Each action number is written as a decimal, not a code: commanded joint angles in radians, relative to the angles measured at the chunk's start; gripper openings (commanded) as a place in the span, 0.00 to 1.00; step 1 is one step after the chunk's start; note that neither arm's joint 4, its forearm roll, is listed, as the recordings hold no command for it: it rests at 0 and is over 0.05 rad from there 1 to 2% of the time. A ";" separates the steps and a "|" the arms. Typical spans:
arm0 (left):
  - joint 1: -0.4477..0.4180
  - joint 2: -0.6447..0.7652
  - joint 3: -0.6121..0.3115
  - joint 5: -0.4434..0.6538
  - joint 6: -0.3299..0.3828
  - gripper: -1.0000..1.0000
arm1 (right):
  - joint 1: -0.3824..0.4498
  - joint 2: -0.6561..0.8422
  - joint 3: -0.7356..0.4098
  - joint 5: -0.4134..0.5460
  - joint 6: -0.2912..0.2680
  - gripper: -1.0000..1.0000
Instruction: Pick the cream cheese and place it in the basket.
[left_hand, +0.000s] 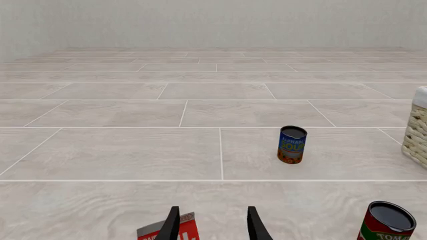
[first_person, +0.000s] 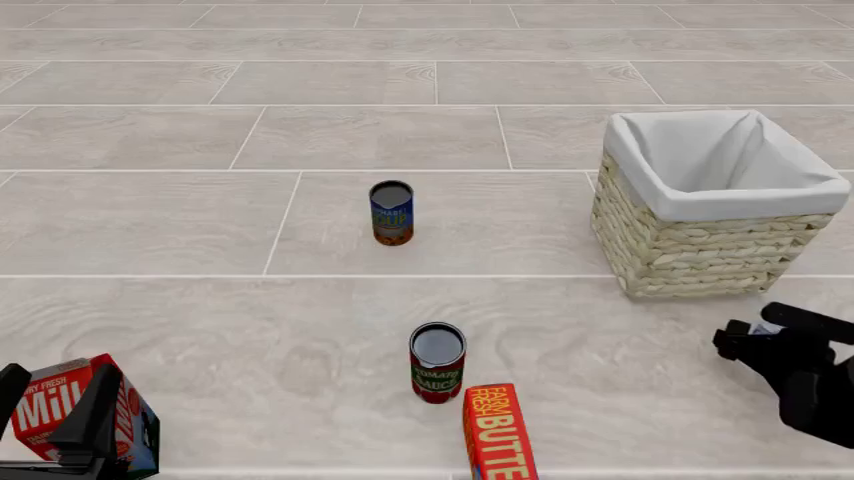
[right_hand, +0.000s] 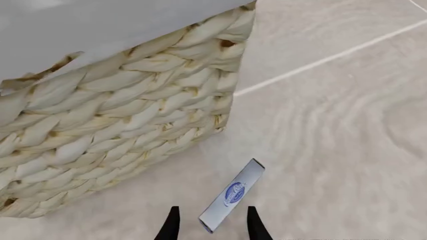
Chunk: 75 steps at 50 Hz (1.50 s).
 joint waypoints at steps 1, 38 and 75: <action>0.000 0.000 0.000 0.000 0.000 1.00 | -0.038 0.034 -0.030 0.007 -0.050 1.00; 0.000 0.000 0.000 0.000 0.000 1.00 | -0.110 -0.112 0.122 -0.086 -0.081 0.00; 0.000 0.000 0.000 0.000 0.000 1.00 | 0.000 -0.951 0.282 0.380 -0.165 0.00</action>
